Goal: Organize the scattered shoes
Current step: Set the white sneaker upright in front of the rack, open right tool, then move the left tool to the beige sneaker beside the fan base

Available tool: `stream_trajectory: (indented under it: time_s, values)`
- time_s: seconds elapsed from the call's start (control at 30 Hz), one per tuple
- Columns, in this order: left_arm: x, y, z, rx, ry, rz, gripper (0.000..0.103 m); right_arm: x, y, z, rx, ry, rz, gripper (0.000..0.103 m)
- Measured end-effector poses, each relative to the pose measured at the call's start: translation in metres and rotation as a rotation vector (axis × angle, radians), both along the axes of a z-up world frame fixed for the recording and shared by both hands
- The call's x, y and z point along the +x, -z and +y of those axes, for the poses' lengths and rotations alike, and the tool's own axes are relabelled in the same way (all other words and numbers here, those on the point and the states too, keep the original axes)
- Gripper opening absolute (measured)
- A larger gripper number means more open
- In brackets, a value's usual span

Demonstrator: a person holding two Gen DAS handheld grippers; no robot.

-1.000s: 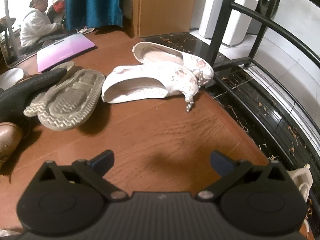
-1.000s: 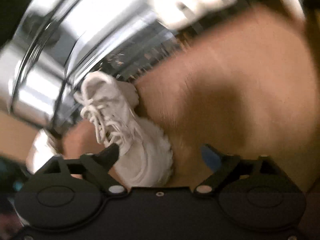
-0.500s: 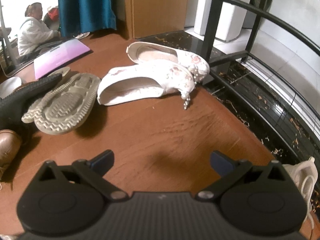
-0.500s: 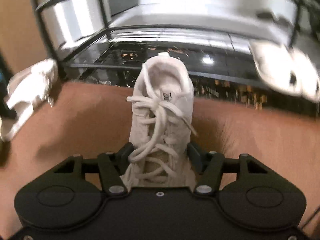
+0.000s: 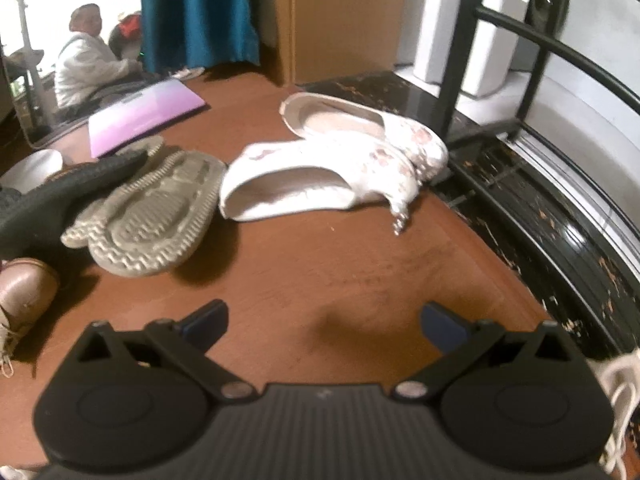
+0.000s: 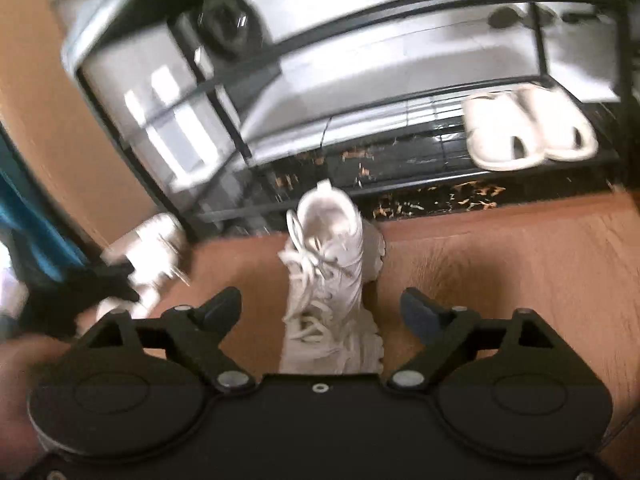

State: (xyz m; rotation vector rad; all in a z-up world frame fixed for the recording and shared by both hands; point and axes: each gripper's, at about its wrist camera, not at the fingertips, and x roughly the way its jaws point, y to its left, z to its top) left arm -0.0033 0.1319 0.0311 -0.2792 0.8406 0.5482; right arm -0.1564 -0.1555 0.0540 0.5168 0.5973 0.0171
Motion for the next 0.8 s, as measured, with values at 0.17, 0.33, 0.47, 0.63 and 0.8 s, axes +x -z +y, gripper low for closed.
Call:
stream_trajectory:
  time_s: [0.17,0.33,0.47,0.63,0.8]
  values:
    - [-0.021,-0.02,0.028,-0.007,-0.132,-0.108,0.102,-0.015,-0.022,0.022,-0.006,0.011,-0.103,0.091]
    - [-0.055,-0.045,0.082,-0.006,-0.33,-0.217,0.102,-0.021,-0.039,0.05,0.025,-0.076,-0.179,0.093]
    - [-0.1,-0.047,0.144,-0.039,-0.482,-0.216,0.102,-0.026,-0.049,0.073,0.018,-0.145,-0.24,0.094]
    - [-0.152,-0.048,0.221,-0.031,-0.607,-0.187,0.102,-0.019,-0.069,0.113,0.023,-0.242,-0.292,0.094]
    - [-0.194,-0.059,0.289,0.02,-0.638,-0.208,0.102,-0.02,-0.092,0.168,0.036,-0.377,-0.359,0.096]
